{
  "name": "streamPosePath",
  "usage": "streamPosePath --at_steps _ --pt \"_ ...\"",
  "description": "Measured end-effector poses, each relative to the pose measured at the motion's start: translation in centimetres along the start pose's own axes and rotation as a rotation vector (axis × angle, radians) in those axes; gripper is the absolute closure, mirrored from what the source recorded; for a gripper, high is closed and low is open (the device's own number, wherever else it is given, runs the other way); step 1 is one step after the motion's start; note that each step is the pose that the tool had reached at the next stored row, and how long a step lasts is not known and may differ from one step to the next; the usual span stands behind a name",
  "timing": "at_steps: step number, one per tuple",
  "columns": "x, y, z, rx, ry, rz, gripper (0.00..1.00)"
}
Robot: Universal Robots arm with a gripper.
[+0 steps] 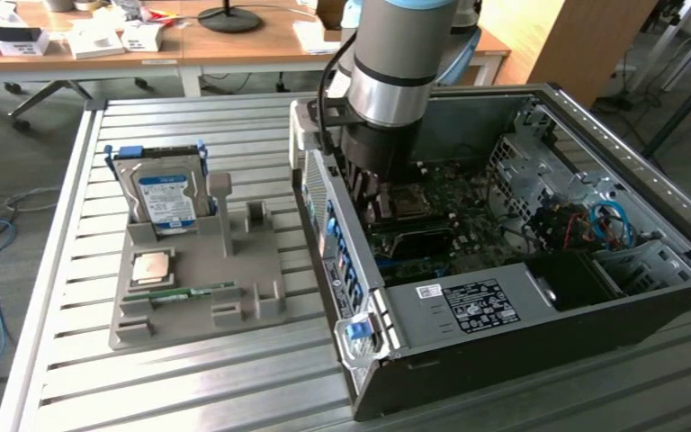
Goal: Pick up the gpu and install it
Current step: 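Press down on the gpu until it lock into place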
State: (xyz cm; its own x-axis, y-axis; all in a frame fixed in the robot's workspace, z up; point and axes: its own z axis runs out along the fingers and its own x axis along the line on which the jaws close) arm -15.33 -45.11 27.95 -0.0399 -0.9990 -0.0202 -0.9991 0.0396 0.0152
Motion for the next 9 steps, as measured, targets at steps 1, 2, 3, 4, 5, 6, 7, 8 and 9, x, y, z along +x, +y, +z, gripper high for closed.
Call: streamPosePath --at_steps 1,2,3,4,5,6,7,8,9 --pt "0.0 0.01 0.0 -0.0001 0.0 0.0 0.89" --pt "0.0 0.03 0.0 -0.0001 0.0 0.0 0.89" --pt "0.0 0.04 0.0 -0.0001 0.0 0.0 0.89" --pt "0.0 0.05 0.0 -0.0001 0.0 0.0 0.89" --pt "0.0 0.06 0.0 -0.0001 0.0 0.0 0.89" --pt "0.0 0.12 0.0 -0.0001 0.0 0.0 0.89" --pt "0.0 0.14 0.0 -0.0001 0.0001 0.0 0.89" --pt "-0.01 0.14 0.0 -0.0002 0.0001 0.0 0.89" --pt "-0.01 0.14 0.0 -0.0001 0.0001 0.0 0.89"
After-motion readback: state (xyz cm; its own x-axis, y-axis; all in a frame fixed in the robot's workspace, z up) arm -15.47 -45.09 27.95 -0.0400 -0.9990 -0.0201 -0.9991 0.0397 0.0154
